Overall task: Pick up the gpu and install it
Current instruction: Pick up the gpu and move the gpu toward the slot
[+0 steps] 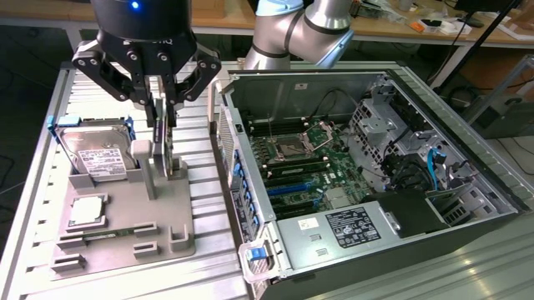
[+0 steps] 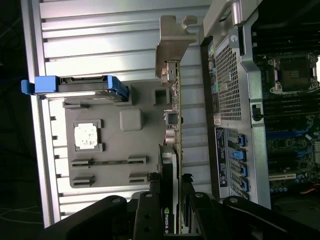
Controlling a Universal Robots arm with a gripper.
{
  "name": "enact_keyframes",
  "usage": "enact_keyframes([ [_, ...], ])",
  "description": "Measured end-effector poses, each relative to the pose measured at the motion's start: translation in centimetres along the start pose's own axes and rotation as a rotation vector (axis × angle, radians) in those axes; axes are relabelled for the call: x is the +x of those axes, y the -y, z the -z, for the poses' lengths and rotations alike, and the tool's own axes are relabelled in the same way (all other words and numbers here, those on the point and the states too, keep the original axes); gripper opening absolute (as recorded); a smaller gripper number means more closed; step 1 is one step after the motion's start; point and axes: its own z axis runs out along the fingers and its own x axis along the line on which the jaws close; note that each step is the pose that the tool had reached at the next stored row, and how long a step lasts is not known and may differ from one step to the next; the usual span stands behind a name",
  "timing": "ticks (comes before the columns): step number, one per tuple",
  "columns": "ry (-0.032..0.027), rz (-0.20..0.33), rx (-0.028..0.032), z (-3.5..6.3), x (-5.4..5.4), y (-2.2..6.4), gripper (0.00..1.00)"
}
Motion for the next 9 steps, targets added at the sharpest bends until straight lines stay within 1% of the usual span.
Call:
enact_keyframes([
  [9, -0.0017, 0.000, 0.0002, 0.31, 0.00, -0.01, 0.27],
])
